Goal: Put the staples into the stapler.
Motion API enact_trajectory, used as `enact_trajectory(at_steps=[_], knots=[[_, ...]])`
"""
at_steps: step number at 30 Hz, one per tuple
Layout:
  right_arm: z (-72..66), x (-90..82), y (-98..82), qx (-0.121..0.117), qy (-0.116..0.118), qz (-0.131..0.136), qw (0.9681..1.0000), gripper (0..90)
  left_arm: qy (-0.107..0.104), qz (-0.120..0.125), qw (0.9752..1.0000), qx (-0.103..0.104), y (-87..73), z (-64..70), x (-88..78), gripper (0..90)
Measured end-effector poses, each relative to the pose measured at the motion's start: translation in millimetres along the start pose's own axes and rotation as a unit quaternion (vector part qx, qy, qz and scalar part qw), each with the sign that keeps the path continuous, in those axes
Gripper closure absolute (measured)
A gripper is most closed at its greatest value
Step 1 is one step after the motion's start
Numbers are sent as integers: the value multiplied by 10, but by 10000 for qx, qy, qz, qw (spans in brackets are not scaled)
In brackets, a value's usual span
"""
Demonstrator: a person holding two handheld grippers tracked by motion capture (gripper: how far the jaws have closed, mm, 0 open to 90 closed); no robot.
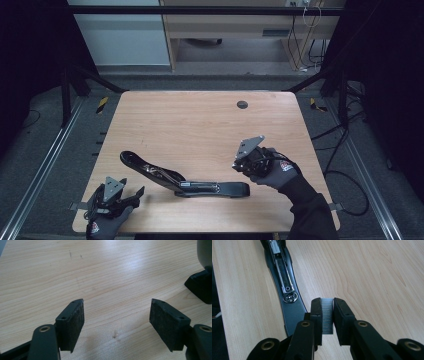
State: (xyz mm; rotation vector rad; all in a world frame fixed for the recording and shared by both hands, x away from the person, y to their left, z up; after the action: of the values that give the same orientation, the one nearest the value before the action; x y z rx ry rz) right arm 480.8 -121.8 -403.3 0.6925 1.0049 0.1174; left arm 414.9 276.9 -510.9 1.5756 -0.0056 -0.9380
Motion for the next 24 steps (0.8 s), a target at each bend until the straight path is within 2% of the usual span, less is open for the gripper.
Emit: enact_trajectory(at_steps=[4,5,20,24], knots=[[-36,5,67,-48,13,8,10000,782,9,-18,10000,-18,-4,-5,5,275],[-40,9,83,-128,29,25,9999,782,22,-9,10000,-21,-3,-5,2,275],[-181,59,388,-535,202,36,9984,782,17,-46,10000,-11,-9,-7,15,275],[-208,97,445,-552,255,26,9981,783,8,-41,10000,-18,-9,-3,16,275]])
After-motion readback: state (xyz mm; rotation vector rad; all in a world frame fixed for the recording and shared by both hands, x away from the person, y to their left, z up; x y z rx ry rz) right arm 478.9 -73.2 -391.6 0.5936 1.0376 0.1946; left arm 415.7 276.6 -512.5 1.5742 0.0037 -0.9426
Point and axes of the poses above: each handheld gripper's, and its own axes: x roughly forward along the jaws, y roughly out of its top, z roughly to its right, the point moved 3 cm from there along x, roughly forward along the jaws, and after that the axes turned 13 degrees about -y, right-handed, at the moved point
